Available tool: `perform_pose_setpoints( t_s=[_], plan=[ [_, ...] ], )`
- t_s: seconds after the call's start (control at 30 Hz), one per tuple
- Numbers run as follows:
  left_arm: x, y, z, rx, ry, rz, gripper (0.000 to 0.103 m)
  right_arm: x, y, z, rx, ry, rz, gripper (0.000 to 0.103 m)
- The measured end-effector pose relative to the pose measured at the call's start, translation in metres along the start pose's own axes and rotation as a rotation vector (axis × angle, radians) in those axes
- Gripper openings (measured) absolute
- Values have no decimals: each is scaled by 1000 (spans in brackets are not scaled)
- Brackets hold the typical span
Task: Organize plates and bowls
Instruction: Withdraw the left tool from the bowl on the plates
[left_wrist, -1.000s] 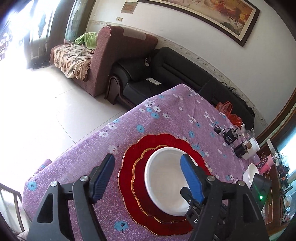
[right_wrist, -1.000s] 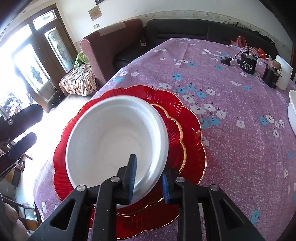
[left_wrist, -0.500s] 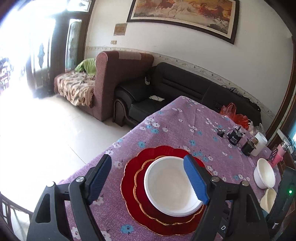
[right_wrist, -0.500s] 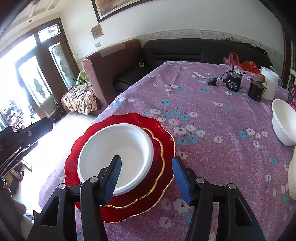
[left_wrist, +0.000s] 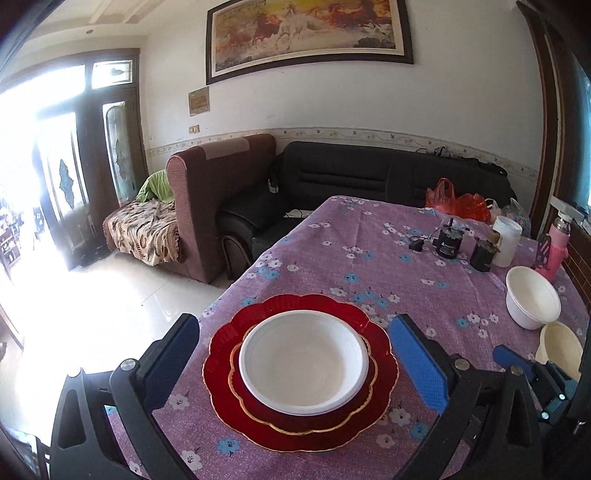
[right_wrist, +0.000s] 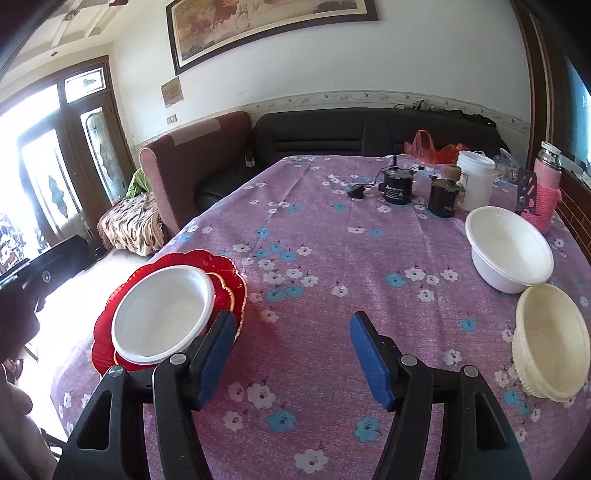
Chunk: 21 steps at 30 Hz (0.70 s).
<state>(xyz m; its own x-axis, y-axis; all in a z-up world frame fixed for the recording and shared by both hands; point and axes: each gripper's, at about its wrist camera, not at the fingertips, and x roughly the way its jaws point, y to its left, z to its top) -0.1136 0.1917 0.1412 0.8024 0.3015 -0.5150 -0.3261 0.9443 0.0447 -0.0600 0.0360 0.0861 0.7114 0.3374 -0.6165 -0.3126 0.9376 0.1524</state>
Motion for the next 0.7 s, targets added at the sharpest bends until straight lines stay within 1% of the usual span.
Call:
perform_pose_setpoints(
  t_s=[0.27, 0.4, 0.7],
  plan=[
    [-7, -46, -5, 103, 13, -28, 103, -25, -64, -2, 70, -15, -62, 70],
    [-8, -65, -8, 147, 27, -41, 103, -42, -101, -1, 117, -41, -101, 70],
    [-10, -94, -14, 216, 41, -55, 103, -75, -178, -7, 232, -78, -189, 72]
  ],
)
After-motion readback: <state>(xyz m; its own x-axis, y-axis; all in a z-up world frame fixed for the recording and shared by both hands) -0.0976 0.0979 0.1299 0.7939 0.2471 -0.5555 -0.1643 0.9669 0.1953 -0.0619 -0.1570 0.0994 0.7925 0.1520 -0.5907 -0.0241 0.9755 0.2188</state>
